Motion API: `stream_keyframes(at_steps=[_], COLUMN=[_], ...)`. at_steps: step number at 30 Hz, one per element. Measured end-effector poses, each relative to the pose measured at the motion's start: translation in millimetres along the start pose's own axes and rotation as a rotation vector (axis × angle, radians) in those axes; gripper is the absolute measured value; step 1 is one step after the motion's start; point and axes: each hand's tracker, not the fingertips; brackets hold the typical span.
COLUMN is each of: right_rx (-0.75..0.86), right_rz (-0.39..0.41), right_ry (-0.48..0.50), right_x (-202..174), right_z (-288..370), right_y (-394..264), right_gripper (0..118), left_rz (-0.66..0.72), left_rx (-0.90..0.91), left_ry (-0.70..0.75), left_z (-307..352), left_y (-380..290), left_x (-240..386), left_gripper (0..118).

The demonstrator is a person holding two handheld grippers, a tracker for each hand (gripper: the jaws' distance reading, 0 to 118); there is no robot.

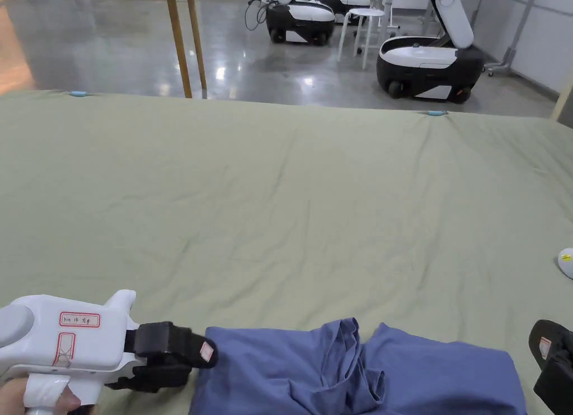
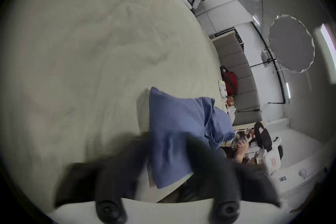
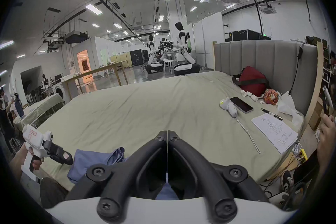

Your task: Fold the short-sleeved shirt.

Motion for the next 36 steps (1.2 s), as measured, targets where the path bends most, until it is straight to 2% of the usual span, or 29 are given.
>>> stream_keyframes(at_steps=[1,2,7,10,11,12,13,14,15,22,24,28,30,34,36], right_rx=[0.001,0.004,0.008,0.016,0.019,0.022,0.027,0.033,0.038,0.065,0.075,0.094,0.097,0.1,0.102], right_rz=[0.001,0.003,-0.006,-0.009,-0.01,-0.01,-0.012,-0.017,-0.027,-0.046,-0.051,-0.053,-0.056,-0.055,-0.061], right_ry=[0.001,0.003,0.0,-0.005,-0.006,-0.008,-0.011,-0.014,-0.014,-0.001,0.007,0.018,0.026,0.036,0.04], right_x=[-0.4,-0.2,3.1,0.2,1.3,2.6,3.7,5.5,7.5,14.1,14.9,15.8,15.7,12.7,11.0], right_z=[1.4,3.3,5.6,11.7,13.1,14.3,15.3,16.5,17.6,25.1,26.4,26.9,26.4,26.5,29.3], right_y=[0.2,0.1,1.1,6.2,7.3,8.5,9.7,11.1,12.5,19.3,20.4,22.1,22.9,23.1,22.2], right_gripper=[1,1,1,1,1,1,1,1,1,1,1,1,1,1,1], left_rz=[-0.001,0.013,0.04,0.097,0.088,0.072,0.051,0.043,0.026,-0.004,-0.046,-0.015,-0.097,-0.125,-0.171], left_rx=[-0.018,-0.011,-0.066,-0.106,-0.106,-0.109,-0.107,-0.11,-0.121,-0.059,-0.019,0.028,0.053,0.023,-0.011], left_ry=[-0.002,-0.04,-0.105,-0.196,-0.183,-0.168,-0.136,-0.093,-0.056,-0.05,0.018,0.119,0.213,0.318,0.367], left_z=[-3.6,-5.6,-30.7,-51.1,-57.2,-61.9,-62.3,-63.4,-63.9,-16.0,11.7,71.2,96.6,103.9,86.0], left_y=[2.2,3.4,3.4,3.5,2.0,3.6,2.8,1.9,-2.3,-6.3,-8.9,-2.2,1.0,18.8,10.2], left_x=[-1.5,-2.7,1.5,4.1,6.2,14.9,19.4,22.4,22.7,38.0,49.3,48.1,60.6,76.1,114.0], left_gripper=[83,90,90,89,88,80,62,17,16,15,15,15,15,15,15])
